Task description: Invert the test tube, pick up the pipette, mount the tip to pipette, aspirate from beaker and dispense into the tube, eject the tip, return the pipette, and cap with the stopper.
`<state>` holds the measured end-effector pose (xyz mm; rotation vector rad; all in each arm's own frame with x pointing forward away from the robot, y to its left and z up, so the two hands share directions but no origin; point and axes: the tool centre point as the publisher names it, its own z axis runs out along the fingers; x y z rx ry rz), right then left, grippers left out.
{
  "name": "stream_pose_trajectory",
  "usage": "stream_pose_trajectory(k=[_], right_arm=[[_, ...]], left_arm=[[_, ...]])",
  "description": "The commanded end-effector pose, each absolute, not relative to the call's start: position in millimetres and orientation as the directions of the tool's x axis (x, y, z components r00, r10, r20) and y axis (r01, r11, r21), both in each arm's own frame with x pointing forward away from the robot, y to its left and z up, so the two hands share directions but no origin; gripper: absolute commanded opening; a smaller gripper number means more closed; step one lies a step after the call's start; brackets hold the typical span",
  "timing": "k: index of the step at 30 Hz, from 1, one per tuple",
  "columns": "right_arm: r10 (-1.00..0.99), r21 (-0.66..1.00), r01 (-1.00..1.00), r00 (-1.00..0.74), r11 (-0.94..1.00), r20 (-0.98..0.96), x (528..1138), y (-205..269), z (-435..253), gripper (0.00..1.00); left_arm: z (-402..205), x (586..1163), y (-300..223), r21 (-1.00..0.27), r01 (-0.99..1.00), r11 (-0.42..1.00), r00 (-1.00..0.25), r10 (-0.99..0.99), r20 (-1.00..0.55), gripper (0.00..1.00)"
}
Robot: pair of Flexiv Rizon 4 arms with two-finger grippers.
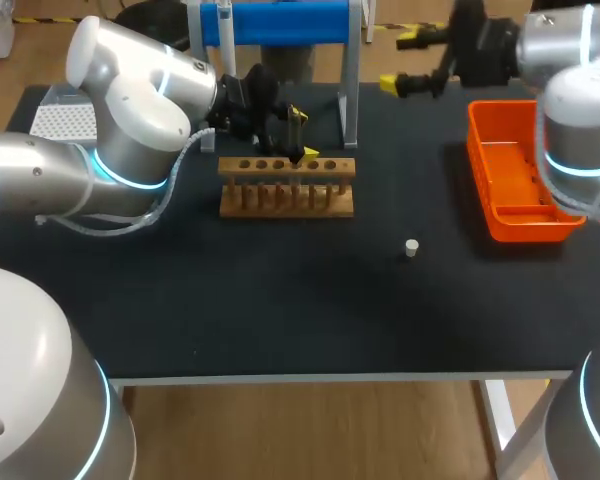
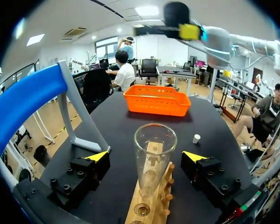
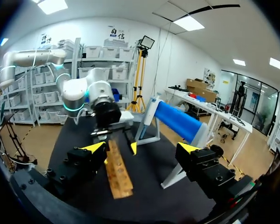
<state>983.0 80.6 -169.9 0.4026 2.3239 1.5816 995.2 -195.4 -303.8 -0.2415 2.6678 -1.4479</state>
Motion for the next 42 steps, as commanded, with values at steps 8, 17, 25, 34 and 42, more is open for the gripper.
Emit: stream_pose_trajectory(k=[8, 17, 25, 34, 42], right_arm=[[0.438, 0.941, 0.115, -0.898, 0.317, -0.037, 878, -12, -205, 1.0], [0.465, 0.938, 0.149, -0.885, 0.314, -0.015, 852, -18, -247, 1.0], [0.512, 0.929, 0.209, -0.858, 0.305, 0.025, 837, -16, -281, 1.0], [0.543, 0.914, 0.234, -0.839, 0.331, 0.018, 823, -8, -313, 1.0], [0.564, 0.898, 0.251, -0.826, 0.36, 0.005, 815, -1, -343, 1.0]], left_arm=[[-304, 996, -196, -0.838, -0.094, 0.538, -0.983, -0.184, -0.007, 1.0], [-304, 996, -196, -0.838, -0.094, 0.538, -0.983, -0.184, -0.007, 1.0], [-304, 996, -196, -0.838, -0.094, 0.538, -0.983, -0.184, -0.007, 1.0], [-304, 996, -196, -0.838, -0.094, 0.538, -0.983, -0.184, -0.007, 1.0], [-304, 996, -196, -0.838, -0.094, 0.538, -0.983, -0.184, -0.007, 1.0]])
